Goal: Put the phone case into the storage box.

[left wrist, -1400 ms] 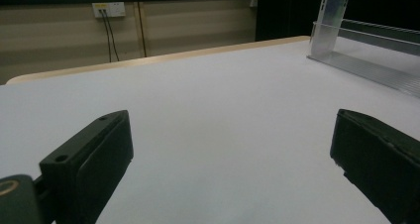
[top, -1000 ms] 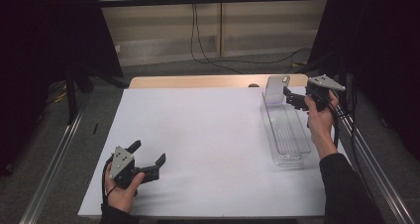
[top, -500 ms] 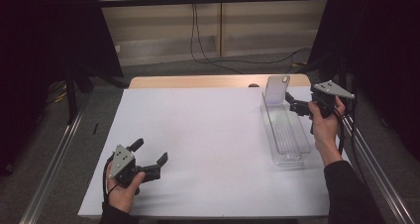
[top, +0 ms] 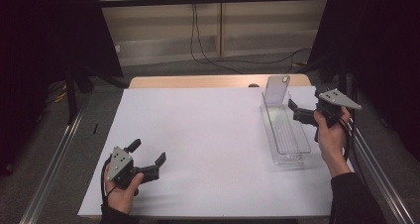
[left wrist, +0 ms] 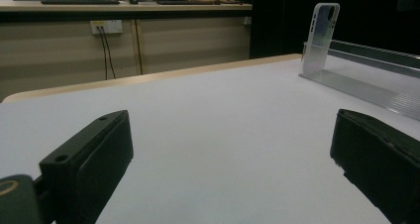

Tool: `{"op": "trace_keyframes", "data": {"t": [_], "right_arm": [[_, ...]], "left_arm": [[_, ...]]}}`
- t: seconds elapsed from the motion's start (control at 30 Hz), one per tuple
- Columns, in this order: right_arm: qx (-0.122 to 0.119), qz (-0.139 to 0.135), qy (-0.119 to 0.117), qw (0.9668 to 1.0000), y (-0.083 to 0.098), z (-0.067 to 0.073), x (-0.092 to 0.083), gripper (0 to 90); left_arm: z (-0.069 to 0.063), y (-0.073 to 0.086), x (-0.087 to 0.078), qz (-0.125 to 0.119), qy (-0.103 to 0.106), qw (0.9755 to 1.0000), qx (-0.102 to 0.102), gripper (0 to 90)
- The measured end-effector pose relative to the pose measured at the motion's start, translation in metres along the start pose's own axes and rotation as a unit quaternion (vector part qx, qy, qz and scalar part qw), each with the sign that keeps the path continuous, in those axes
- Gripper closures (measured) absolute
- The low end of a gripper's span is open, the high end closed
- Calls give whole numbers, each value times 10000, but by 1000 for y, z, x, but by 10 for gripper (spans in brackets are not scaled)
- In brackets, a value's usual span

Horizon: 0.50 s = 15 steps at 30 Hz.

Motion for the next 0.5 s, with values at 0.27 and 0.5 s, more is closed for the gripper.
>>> {"op": "trace_keyframes", "data": {"t": [0.27,0.5], "right_arm": [[3,-38,-75,10000,6,6,-12,8],[35,-126,-162,9998,9,12,-22,9]], "left_arm": [[-2,0,0,8,26,10000,51,30],[-1,2,-1,24,-41,10000,35,30]]}}
Point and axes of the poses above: each handheld gripper's, and its own axes: x roughly forward along the jaws, y roughly out of its underside, z roughly to its left, the point moved 4 cm from there along x, roughly forward along the jaws, and after that the axes turned 3 degrees about x, right-handed, at the moved point
